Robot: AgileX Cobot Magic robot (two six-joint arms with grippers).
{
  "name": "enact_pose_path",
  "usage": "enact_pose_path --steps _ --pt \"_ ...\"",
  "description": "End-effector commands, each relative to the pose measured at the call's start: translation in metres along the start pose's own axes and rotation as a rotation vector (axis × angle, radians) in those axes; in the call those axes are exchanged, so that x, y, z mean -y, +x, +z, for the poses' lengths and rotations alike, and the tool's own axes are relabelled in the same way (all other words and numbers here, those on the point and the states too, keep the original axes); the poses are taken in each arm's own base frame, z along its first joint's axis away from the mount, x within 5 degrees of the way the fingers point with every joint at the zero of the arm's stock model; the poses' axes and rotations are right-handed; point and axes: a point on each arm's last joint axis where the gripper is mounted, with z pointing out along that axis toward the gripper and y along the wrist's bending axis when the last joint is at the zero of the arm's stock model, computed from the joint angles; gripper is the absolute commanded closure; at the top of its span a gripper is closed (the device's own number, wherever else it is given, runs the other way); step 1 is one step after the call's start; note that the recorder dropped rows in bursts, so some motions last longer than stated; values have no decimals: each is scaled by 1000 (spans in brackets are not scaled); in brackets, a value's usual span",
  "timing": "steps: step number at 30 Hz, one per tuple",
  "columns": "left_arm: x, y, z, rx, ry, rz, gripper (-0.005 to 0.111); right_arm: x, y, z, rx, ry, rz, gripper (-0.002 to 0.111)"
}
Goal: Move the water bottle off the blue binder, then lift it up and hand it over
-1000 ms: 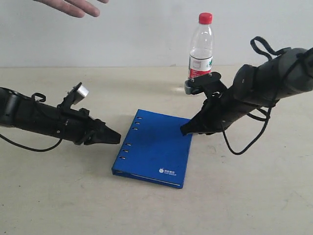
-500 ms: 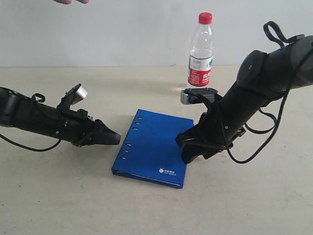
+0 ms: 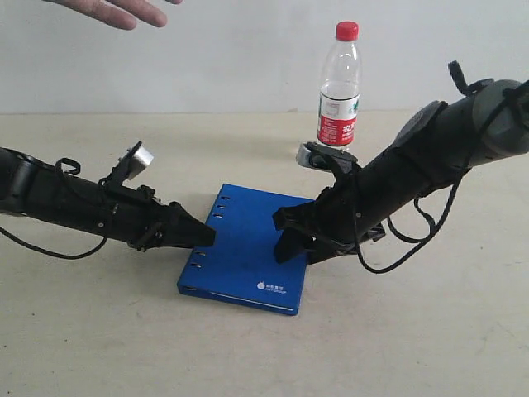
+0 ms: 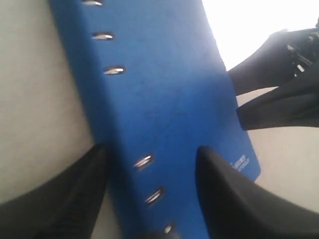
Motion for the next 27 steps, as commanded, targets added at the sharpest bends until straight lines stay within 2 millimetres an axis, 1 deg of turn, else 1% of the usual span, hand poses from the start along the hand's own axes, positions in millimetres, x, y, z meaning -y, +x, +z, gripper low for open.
enact_pose_path --steps 1,3,7,12,14,19,22,24,27 --pt "9 3 9 -23 29 36 56 -1 8 10 -51 -86 -49 55" --pt "12 3 13 -30 35 52 56 -6 9 9 -65 -144 -75 55" --pt "11 3 12 -24 28 56 56 -19 13 6 -98 -290 -124 55" --pt "10 0 11 10 21 81 56 -41 17 -4 -99 -567 -228 55" --pt "8 -1 10 12 7 99 56 -46 16 -8 -71 -638 -269 55" --pt "-3 -2 5 23 -59 89 56 -48 14 -8 -35 -651 -286 55" --pt "-5 -2 1 32 -61 66 56 -43 11 -5 -13 -589 -271 55" --pt "-5 -2 -1 38 -33 62 56 -40 9 -2 6 -541 -264 55" --pt "2 -3 -4 49 67 59 56 -35 5 1 29 -467 -229 55"
